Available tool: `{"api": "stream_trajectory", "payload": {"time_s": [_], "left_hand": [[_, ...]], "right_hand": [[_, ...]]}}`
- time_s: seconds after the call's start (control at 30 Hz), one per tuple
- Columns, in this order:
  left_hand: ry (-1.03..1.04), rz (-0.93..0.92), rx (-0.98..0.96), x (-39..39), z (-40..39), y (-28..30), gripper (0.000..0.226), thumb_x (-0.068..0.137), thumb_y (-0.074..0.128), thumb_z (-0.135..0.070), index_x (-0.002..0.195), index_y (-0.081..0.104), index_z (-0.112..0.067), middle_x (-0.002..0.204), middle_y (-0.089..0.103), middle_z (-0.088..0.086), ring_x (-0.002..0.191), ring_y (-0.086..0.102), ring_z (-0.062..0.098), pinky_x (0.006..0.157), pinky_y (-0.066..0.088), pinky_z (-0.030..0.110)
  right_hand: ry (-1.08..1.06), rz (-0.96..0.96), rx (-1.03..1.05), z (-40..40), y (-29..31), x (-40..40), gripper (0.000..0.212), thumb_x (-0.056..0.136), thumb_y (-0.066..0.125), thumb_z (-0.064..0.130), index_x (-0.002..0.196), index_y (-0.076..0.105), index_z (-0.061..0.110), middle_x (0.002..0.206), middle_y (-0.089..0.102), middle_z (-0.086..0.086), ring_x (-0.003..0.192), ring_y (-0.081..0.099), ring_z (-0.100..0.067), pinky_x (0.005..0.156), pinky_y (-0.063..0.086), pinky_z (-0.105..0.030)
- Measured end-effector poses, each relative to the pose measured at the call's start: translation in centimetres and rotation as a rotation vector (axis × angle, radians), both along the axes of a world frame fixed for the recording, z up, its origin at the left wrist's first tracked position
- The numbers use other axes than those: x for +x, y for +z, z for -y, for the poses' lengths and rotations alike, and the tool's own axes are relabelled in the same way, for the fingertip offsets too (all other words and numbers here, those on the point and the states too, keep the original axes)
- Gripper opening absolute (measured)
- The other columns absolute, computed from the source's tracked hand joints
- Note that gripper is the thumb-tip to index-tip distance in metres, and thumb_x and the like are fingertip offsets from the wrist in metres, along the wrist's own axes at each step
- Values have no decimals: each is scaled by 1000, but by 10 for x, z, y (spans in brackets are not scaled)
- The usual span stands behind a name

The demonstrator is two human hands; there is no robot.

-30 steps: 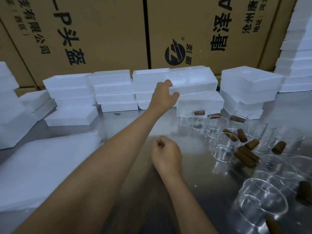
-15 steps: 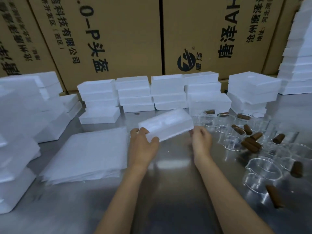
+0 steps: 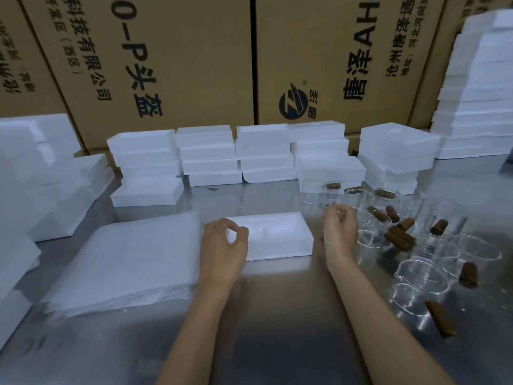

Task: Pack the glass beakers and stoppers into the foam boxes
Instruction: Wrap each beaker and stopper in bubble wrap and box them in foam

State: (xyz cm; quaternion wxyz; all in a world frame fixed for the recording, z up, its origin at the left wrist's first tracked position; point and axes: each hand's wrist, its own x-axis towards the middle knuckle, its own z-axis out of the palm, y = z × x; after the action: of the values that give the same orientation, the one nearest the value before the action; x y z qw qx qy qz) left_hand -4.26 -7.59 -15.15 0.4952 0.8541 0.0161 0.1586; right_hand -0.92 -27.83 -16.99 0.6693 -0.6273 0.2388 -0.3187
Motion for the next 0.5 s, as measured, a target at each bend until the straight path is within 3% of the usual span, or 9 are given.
{"api": "stream_trajectory", "payload": {"time_s": [0.13, 0.2, 0.3, 0.37, 0.43, 0.5], "left_hand": [[3, -18, 20, 3, -2, -3, 10, 93, 55, -19, 102, 61, -19, 116, 51, -2, 111, 51, 16, 88, 34, 24], [-1, -27, 35, 4, -3, -4, 13, 93, 56, -17, 105, 60, -19, 118, 50, -1, 113, 51, 17, 87, 33, 23], [-9, -19, 42, 4, -2, -4, 15, 92, 57, -16, 107, 59, -19, 115, 49, -2, 113, 51, 18, 90, 38, 26], [-9, -10, 51, 3, -1, -3, 17, 91, 58, -16, 108, 60, -19, 113, 49, -4, 112, 51, 18, 91, 39, 27], [-4, -3, 60, 3, -1, -3, 17, 91, 58, -16, 108, 60, -19, 112, 49, -4, 111, 51, 17, 89, 35, 23], [1, -4, 62, 2, 0, -2, 18, 91, 58, -16, 109, 60, -19, 111, 49, -4, 110, 51, 17, 87, 33, 22]], "right_hand": [[-35, -35, -142, 1, -2, 3, 25, 93, 48, 19, 117, 55, 19, 92, 62, 2, 75, 58, -9, 62, 43, -25], [-78, -49, -197, 1, 0, 1, 30, 93, 45, 16, 123, 48, 19, 90, 60, 2, 79, 58, -16, 66, 42, -27], [-119, -99, -237, 2, 2, -2, 56, 94, 47, 18, 146, 26, 22, 91, 62, 1, 84, 60, -23, 74, 43, -34], [-145, -165, -254, 5, 5, -5, 67, 95, 48, 21, 153, 15, 20, 100, 67, -6, 91, 63, -33, 75, 44, -37], [-159, -253, -265, 7, 7, -7, 68, 97, 49, 27, 154, 13, 18, 117, 65, -16, 104, 62, -41, 78, 45, -43], [-146, -319, -307, 8, 7, -9, 69, 97, 50, 28, 155, 13, 16, 119, 64, -18, 104, 61, -41, 76, 45, -43]]}}
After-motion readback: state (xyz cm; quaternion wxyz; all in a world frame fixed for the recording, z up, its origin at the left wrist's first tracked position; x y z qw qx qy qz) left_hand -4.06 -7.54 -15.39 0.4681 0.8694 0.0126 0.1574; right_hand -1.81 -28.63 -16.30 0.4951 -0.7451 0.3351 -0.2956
